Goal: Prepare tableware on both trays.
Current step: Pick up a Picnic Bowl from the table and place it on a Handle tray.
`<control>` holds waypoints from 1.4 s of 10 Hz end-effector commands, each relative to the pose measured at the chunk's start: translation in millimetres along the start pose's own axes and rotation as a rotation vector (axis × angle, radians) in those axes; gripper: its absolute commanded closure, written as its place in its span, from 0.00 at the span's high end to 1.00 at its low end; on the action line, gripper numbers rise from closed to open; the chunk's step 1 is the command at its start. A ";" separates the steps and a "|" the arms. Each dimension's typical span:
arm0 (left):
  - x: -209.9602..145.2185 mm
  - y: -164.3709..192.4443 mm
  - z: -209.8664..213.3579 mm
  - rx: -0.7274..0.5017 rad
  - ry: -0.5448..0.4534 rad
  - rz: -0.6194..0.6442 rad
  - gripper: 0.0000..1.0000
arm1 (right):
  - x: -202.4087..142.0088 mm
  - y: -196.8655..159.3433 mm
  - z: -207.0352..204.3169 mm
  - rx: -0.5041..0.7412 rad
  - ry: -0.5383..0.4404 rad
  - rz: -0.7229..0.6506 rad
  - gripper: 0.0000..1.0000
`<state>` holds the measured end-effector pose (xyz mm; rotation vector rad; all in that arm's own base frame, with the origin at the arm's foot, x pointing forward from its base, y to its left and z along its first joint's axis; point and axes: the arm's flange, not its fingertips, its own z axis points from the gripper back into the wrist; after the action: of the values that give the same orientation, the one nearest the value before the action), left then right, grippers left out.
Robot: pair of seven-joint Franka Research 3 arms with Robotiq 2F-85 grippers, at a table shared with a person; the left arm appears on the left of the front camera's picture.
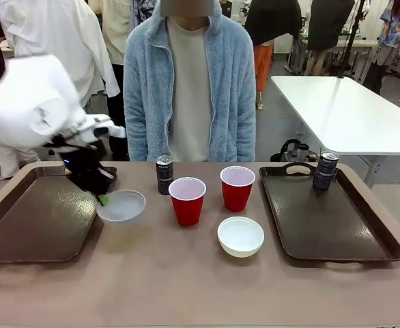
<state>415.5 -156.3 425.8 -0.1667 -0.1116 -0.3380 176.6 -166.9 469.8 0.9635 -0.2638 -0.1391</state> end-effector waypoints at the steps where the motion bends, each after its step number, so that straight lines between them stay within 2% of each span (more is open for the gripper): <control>1: -41.8 45.4 40.0 -0.038 -0.029 0.091 0.00 | 0.6 -0.2 -0.7 0.000 0.004 -0.001 1.00; 5: -83.2 154.3 39.3 -0.047 -0.056 0.234 0.00 | 0.6 -0.2 -0.7 0.000 0.004 -0.001 1.00; 7: -96.8 189.3 35.9 -0.060 -0.073 0.277 0.00 | 0.6 -0.2 -0.7 0.000 0.004 -0.001 1.00; 9: -107.2 199.9 31.1 -0.025 -0.100 0.282 0.00 | 0.6 -0.2 -0.7 0.000 0.004 -0.001 1.00; 11: -107.6 197.0 14.7 0.043 -0.154 0.282 0.00 | 0.6 -0.2 -0.7 0.000 0.004 -0.001 1.00; 14: -97.7 188.1 -11.6 0.079 -0.165 0.289 0.00 | 0.6 -0.2 -0.7 0.000 0.004 -0.001 1.00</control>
<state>401.3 60.8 396.8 -0.1583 -0.2540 -0.0448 176.6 -167.0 469.7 0.9638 -0.2637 -0.1393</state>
